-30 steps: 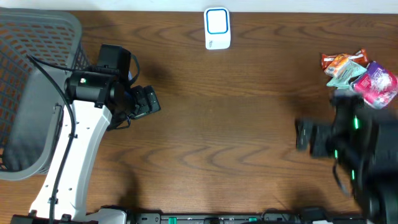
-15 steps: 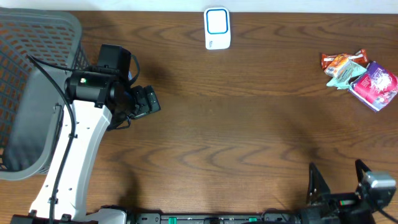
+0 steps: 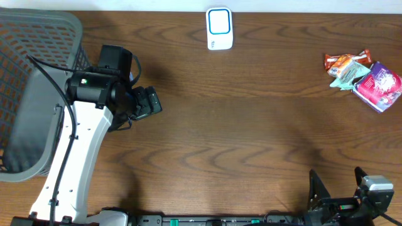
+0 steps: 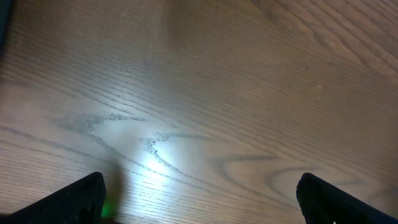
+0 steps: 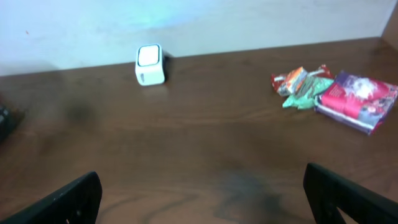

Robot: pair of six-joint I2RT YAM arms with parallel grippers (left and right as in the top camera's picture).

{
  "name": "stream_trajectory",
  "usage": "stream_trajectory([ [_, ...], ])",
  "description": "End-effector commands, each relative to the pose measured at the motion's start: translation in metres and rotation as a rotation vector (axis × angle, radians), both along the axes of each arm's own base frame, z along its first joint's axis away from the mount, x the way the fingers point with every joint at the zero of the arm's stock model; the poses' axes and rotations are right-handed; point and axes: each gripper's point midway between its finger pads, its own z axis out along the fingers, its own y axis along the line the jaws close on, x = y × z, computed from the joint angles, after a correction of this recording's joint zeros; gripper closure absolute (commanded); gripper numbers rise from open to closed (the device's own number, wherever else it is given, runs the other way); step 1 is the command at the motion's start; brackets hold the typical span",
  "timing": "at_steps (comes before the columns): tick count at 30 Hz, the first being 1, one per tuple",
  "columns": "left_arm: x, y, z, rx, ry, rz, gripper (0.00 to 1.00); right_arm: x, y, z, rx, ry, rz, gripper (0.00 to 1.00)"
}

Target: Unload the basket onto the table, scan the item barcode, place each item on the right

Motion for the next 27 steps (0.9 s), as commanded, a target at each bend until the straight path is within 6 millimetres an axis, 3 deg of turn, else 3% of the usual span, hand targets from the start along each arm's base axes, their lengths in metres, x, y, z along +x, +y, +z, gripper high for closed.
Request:
stream_trajectory([
  [1, 0.002, 0.002, 0.001, 0.010, -0.006, -0.001, 0.02, -0.002, 0.007, -0.006, 0.037, 0.026, 0.032, 0.01],
  [12, 0.002, 0.002, 0.001, 0.010, -0.006, -0.001, 0.02, -0.011, 0.009, -0.029, 0.042, 0.128, 0.043, 0.01],
  [21, 0.002, 0.002, 0.001, 0.010, -0.006, -0.001, 0.02, -0.009, 0.008, -0.028, 0.025, 0.119, 0.041, 0.01],
  [24, 0.002, 0.002, 0.001, 0.010, -0.006, -0.001, 0.02, 0.000, 0.008, -0.030, 0.004, 0.098, 0.042, 0.01],
  [27, 0.002, 0.002, 0.001, 0.010, -0.006, -0.001, 0.02, 0.025, 0.004, -0.038, -0.064, 0.058, 0.021, 0.00],
])
